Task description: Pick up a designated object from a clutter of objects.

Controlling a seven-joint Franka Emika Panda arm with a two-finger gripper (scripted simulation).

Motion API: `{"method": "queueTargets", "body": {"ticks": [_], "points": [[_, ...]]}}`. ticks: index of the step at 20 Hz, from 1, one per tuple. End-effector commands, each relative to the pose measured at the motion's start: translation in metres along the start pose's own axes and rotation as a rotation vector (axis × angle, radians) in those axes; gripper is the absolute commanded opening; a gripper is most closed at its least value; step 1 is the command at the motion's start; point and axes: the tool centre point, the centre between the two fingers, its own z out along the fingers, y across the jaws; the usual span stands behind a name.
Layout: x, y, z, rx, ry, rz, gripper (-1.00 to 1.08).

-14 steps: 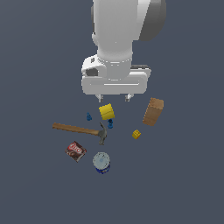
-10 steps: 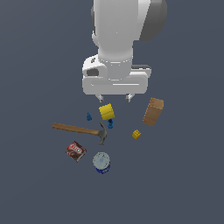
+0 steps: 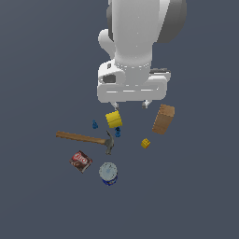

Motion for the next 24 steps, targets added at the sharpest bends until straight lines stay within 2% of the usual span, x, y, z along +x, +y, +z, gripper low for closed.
{"method": "queueTargets", "body": {"ticks": [1,6,11,17,24], "points": [[0.000,0.002,0.001,0.000,0.000,0.004,1.00],[-0.002,0.012,0.014,0.001,0.000,0.032,1.00],[-0.008,0.035,0.038,0.001,0.000,0.090,1.00],[-0.026,0.075,0.083,-0.002,0.000,0.200,1.00],[-0.066,0.130,0.143,-0.012,0.000,0.364,1.00]]}}
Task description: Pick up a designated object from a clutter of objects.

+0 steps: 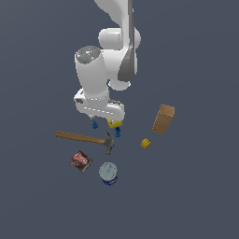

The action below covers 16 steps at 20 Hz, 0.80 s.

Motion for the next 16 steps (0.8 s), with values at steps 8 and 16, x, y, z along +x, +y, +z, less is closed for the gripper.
{"method": "queueTargets", "body": {"ticks": [8,16], "points": [[-0.039,0.069,0.060,-0.020,0.003,0.183,1.00],[-0.058,0.093,0.079,-0.030,0.004,0.251,1.00]]}}
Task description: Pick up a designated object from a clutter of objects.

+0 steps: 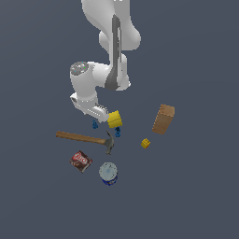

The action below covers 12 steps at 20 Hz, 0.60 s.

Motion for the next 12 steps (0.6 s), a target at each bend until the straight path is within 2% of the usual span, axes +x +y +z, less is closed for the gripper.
{"method": "queueTargets", "body": {"ticks": [1,12], "points": [[-0.002,0.005,0.003,-0.002,0.001,0.012,1.00],[-0.003,0.005,0.018,-0.003,0.001,0.012,1.00]]}}
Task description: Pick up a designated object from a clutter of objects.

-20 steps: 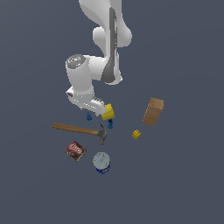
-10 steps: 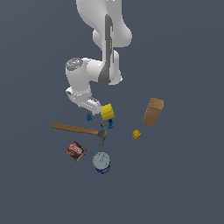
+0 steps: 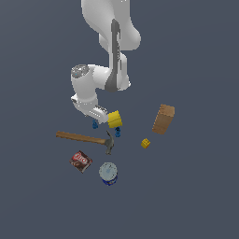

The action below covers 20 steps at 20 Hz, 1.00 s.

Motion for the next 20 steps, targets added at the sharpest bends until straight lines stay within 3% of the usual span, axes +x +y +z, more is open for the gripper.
{"method": "queueTargets", "body": {"ticks": [1,15,16,20], "points": [[-0.001,0.000,0.009,0.000,0.000,0.000,1.00],[0.000,0.001,0.040,-0.001,0.000,0.002,1.00],[0.000,0.001,0.040,-0.001,0.000,0.002,-1.00],[0.000,0.001,0.040,-0.001,0.000,0.002,-1.00]]}}
